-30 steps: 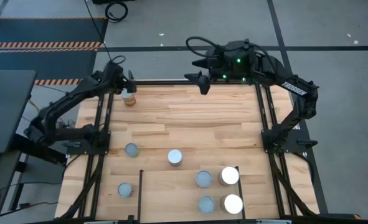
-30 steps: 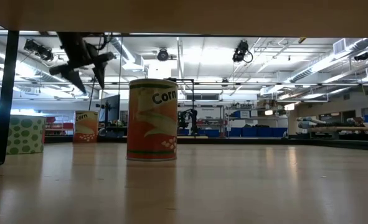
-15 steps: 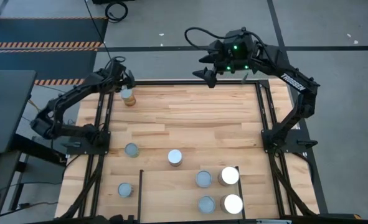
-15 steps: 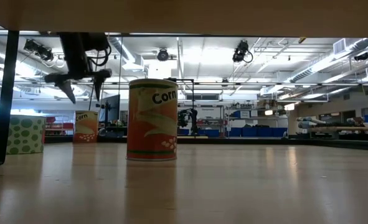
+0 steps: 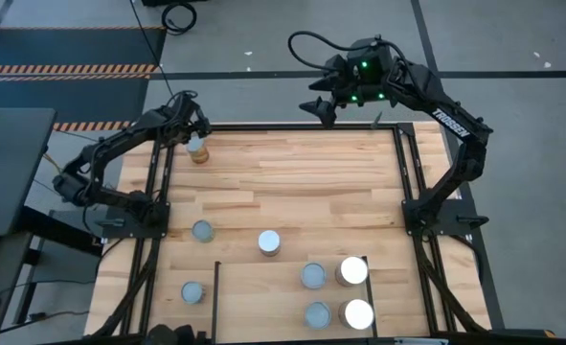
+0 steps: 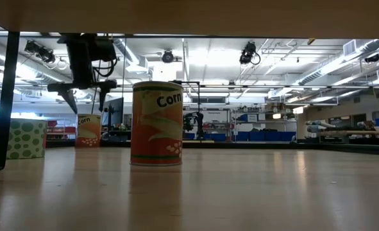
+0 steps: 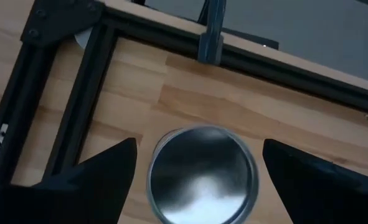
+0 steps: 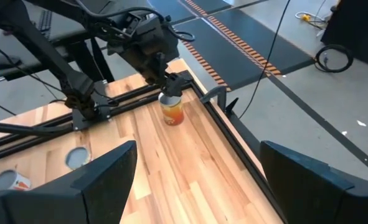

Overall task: Pick and place cans onto a shelf
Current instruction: Put the top orange canned corn on the shelf

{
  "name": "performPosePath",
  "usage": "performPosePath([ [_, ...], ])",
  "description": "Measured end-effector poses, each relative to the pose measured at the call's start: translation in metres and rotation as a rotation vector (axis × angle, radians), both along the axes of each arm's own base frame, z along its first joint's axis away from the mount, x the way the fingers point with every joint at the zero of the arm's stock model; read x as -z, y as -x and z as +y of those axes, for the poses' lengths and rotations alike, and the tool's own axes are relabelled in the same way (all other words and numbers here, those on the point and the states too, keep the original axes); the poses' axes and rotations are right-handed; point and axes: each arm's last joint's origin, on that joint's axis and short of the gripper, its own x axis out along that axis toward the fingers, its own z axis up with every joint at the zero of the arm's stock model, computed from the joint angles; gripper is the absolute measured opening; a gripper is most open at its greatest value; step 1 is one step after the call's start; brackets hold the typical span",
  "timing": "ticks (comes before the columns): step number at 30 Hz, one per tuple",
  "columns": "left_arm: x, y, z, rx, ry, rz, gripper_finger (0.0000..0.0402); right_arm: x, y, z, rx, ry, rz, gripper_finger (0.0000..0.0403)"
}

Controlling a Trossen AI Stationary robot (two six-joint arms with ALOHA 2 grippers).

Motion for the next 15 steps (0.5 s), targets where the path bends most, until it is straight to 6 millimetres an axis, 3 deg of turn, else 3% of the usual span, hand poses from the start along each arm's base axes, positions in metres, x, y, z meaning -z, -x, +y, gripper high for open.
performPosePath([
  [9,0.014,-0.005,0.007,-0.001,0.049,0.018,0.0355,0.0,0.0,-0.001,0.008,0.021,0.007,0.0346],
  [15,0.014,-0.012,0.004,0.026,0.033,0.016,0.0355,0.0,0.001,-0.001,0.013,0.022,0.011,0.0346],
])
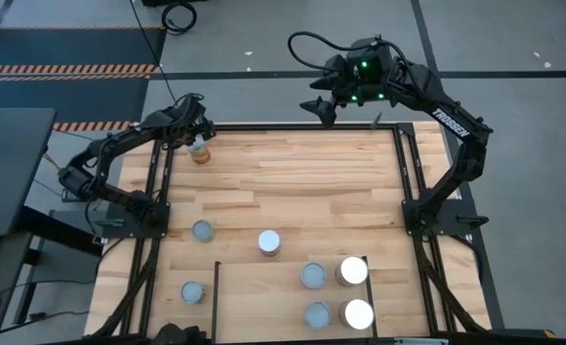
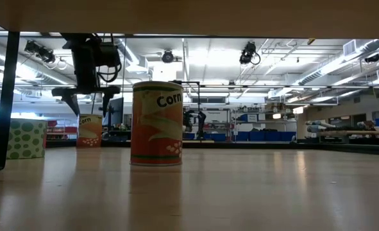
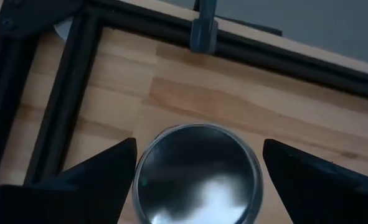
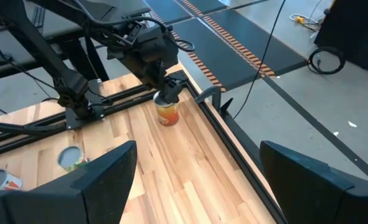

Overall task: Pick and place cans onto a shelf
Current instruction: Put the top orange canned corn on the shelf

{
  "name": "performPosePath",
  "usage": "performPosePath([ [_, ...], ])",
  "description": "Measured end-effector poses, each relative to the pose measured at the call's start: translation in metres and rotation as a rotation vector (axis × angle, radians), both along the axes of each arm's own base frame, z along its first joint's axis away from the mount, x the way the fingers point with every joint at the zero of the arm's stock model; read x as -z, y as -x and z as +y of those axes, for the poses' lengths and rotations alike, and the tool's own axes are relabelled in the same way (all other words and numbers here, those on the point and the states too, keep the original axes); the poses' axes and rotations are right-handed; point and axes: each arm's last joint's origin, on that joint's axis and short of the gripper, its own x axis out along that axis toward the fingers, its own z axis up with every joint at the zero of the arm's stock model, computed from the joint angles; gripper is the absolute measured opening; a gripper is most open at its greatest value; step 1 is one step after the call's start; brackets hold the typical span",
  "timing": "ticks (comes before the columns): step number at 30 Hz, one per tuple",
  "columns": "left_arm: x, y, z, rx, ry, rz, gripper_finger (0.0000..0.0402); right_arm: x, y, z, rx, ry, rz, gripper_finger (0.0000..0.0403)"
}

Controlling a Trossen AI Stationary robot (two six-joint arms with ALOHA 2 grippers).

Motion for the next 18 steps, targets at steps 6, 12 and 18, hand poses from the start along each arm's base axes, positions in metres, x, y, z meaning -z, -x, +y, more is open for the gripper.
performPosePath([
  [6,0.002,-0.003,-0.009,0.039,0.042,0.055,0.0355,0.0,0.0,0.0,0.0,-0.002,0.005,0.0346],
  [12,0.002,-0.01,-0.015,0.107,0.042,0.09,0.0355,0.003,0.001,0.001,0.0,-0.013,0.028,0.0346],
  [18,0.002,-0.011,-0.015,0.104,0.023,0.097,0.0344,0.006,0.003,0.001,0.005,-0.039,0.061,0.0346],
])
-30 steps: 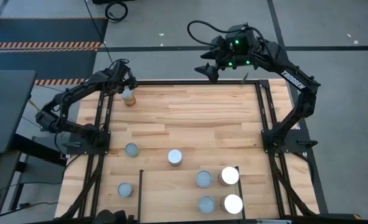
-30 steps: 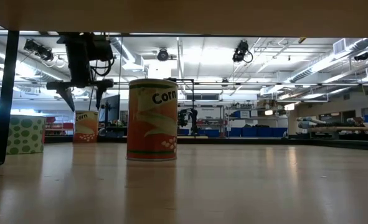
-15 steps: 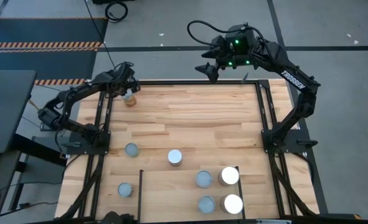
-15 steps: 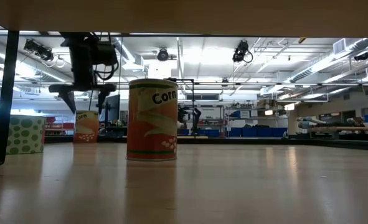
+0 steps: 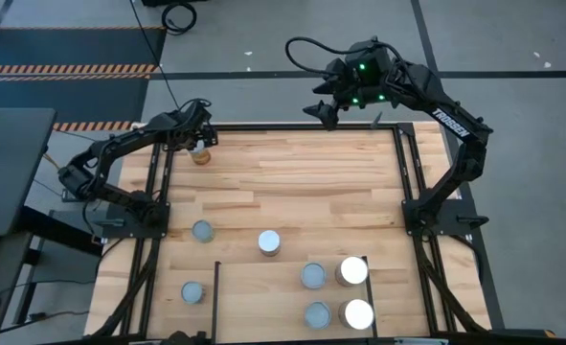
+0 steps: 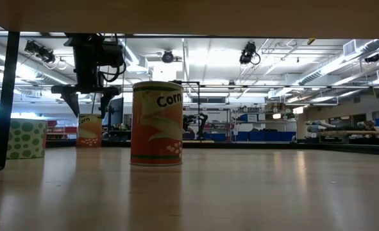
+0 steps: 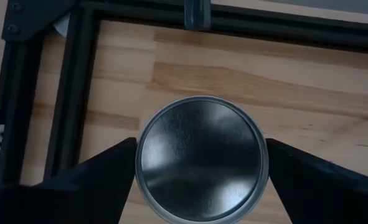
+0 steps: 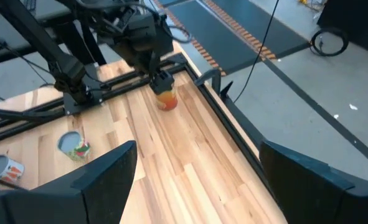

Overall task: Pick and place cans onto a shelf
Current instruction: Put the top orange canned corn on the shelf

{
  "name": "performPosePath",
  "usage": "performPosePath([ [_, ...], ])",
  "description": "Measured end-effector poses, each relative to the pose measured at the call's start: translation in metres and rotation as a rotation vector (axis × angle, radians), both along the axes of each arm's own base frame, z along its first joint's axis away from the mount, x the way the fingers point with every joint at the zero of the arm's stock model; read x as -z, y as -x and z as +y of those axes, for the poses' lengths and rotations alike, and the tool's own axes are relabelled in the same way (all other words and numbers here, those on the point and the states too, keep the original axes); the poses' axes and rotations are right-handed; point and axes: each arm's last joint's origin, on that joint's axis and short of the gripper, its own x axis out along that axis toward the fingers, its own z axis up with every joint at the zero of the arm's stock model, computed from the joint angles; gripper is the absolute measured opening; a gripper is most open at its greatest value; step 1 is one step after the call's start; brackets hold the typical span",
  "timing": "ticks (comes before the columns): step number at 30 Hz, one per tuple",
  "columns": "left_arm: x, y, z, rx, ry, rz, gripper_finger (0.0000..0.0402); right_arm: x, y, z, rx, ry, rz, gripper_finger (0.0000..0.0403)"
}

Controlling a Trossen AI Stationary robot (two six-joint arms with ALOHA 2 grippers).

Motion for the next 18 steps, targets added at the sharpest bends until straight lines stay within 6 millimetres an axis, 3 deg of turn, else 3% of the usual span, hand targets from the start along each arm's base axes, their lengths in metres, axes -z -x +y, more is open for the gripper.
performPosePath([
  [5,0.0,0.0,-0.003,0.003,0.018,0.006,0.0328,0.005,0.003,0.003,-0.005,-0.027,0.056,0.0346],
  [13,0.002,0.0,-0.006,-0.008,0.051,0.01,0.0365,0.001,0.008,0.014,-0.016,-0.052,0.055,0.0346],
  [18,0.002,0.002,-0.005,0.014,0.055,0.03,0.0364,0.0,0.008,0.019,-0.025,-0.061,0.048,0.0346],
])
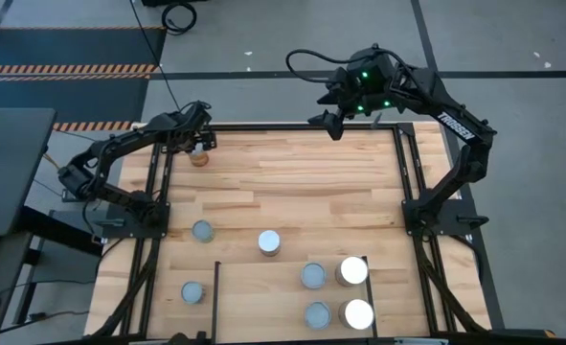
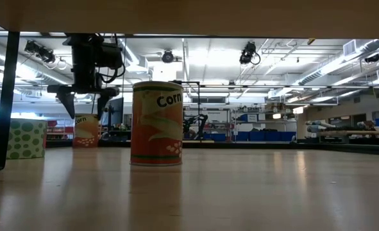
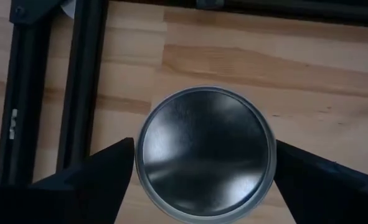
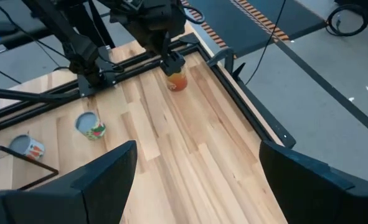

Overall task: Pick and place cans onto a shelf
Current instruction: Put the top orange canned corn on the shelf

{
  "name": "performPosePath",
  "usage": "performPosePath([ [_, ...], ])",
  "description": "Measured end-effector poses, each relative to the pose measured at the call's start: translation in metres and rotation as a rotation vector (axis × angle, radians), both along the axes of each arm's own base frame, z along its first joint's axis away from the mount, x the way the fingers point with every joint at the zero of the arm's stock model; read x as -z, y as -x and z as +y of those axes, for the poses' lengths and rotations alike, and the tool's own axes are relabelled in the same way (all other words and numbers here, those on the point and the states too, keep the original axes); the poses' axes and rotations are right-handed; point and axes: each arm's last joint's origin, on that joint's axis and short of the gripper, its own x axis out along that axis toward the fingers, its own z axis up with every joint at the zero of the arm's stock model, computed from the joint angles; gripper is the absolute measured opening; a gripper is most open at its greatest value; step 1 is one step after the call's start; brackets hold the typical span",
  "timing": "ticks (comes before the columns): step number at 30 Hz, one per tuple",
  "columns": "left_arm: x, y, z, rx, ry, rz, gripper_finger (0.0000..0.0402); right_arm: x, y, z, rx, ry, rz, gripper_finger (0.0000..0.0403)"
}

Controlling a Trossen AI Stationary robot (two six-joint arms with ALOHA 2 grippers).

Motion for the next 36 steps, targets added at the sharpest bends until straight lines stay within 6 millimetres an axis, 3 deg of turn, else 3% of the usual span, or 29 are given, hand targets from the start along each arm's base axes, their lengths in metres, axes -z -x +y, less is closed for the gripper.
performPosePath([
  [6,0.013,0.003,-0.005,-0.01,0.056,0.013,0.0353,0.0,-0.001,0.001,0.008,-0.017,-0.004,0.0346],
  [16,0.01,-0.001,-0.007,0.041,0.041,-0.002,0.035,0.0,-0.001,0.001,0.019,-0.022,-0.012,0.0346],
  [24,0.004,-0.002,-0.01,0.079,-0.005,0.006,0.0303,0.0,-0.001,0.001,0.017,-0.022,-0.007,0.0346],
  [30,-0.016,0.001,-0.021,0.073,-0.061,-0.046,0.0303,-0.005,0.005,0.007,-0.021,0.02,-0.013,0.0346],
  [36,-0.078,-0.011,-0.048,0.171,-0.077,-0.217,0.0307,-0.009,0.01,0.01,-0.041,0.048,-0.024,0.0346],
])
